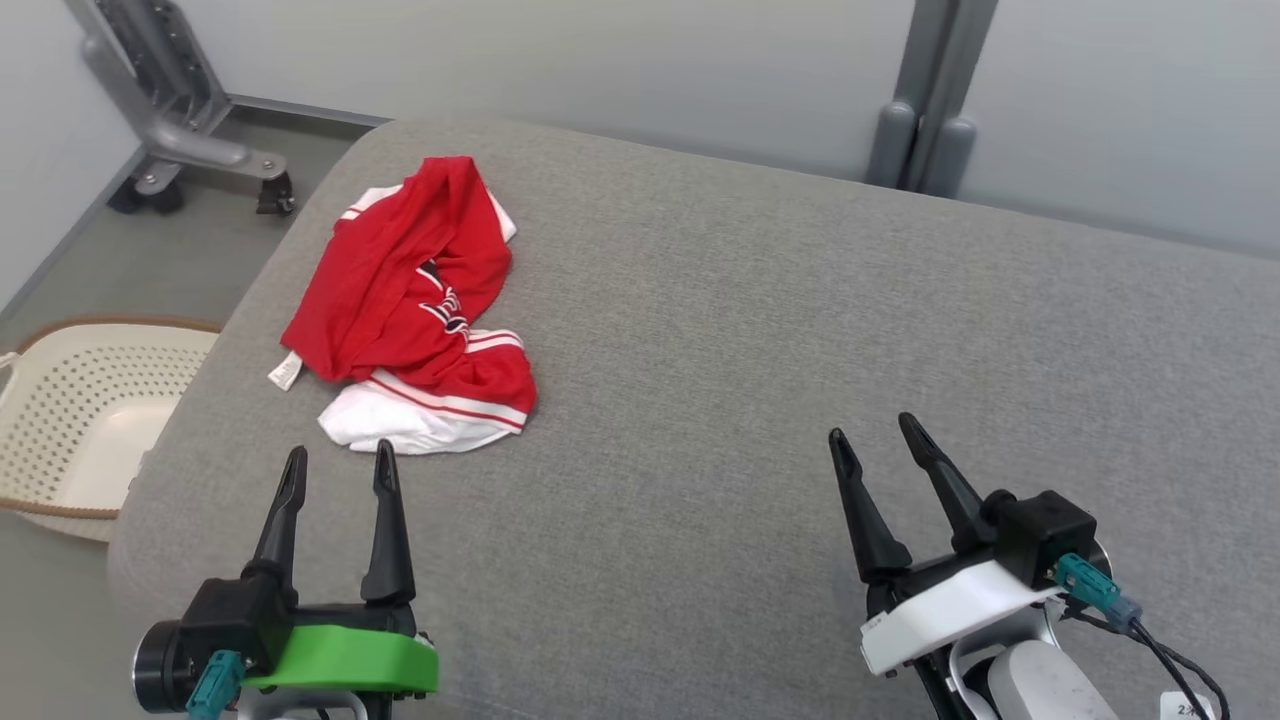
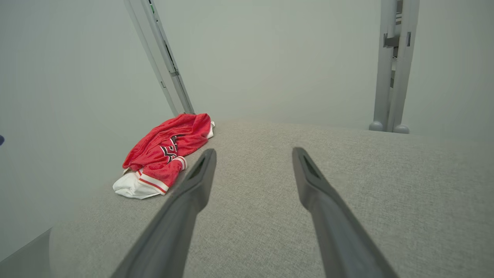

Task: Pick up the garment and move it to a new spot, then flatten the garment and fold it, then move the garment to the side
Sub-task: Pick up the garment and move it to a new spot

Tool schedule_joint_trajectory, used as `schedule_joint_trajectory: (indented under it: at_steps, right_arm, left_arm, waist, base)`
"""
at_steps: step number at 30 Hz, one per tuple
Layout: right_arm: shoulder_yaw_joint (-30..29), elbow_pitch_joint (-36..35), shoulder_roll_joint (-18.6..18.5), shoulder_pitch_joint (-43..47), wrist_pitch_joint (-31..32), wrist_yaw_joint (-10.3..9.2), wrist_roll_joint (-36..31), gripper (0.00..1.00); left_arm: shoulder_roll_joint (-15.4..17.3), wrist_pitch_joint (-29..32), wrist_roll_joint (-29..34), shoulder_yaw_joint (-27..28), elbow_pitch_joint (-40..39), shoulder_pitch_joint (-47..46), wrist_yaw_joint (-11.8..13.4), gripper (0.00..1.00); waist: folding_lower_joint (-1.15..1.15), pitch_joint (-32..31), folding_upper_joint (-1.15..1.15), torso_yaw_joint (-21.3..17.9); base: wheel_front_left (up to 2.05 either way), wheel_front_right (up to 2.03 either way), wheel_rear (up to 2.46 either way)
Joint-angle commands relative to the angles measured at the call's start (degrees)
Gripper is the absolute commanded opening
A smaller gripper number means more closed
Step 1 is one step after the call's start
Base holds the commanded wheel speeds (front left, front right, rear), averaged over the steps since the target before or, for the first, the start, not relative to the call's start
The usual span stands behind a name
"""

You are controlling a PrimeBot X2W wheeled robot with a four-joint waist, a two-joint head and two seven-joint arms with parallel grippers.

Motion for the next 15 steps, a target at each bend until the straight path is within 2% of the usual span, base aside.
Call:
schedule_joint_trajectory:
  at_steps: [1, 8, 15]
  right_arm:
    - [0.41, 0.46, -0.16, -0.59, -0.17, -0.09, 0.62, 1.00]
    - [0.39, 1.58, -0.16, -0.90, -0.18, -0.09, 0.84, 1.00]
    - [1.11, 1.94, -0.17, -0.80, -0.18, -0.09, 1.18, 1.00]
  left_arm:
    - [0.08, -0.18, 0.53, 0.48, -0.11, 1.32, -0.12, 1.00]
    - [0.08, -0.18, 0.99, 1.36, -0.24, 1.98, -0.49, 1.00]
    - [0.08, -0.18, 1.35, 2.33, -0.12, 2.21, -0.27, 1.00]
  waist:
    - [0.00, -0.85, 0.00, 4.33]
    - [0.00, -1.16, 0.00, 6.72]
    - [0.00, -1.15, 0.00, 6.38]
  base:
    - [0.00, 0.00, 0.00]
    - [0.00, 0.00, 0.00]
    - [0.00, 0.00, 0.00]
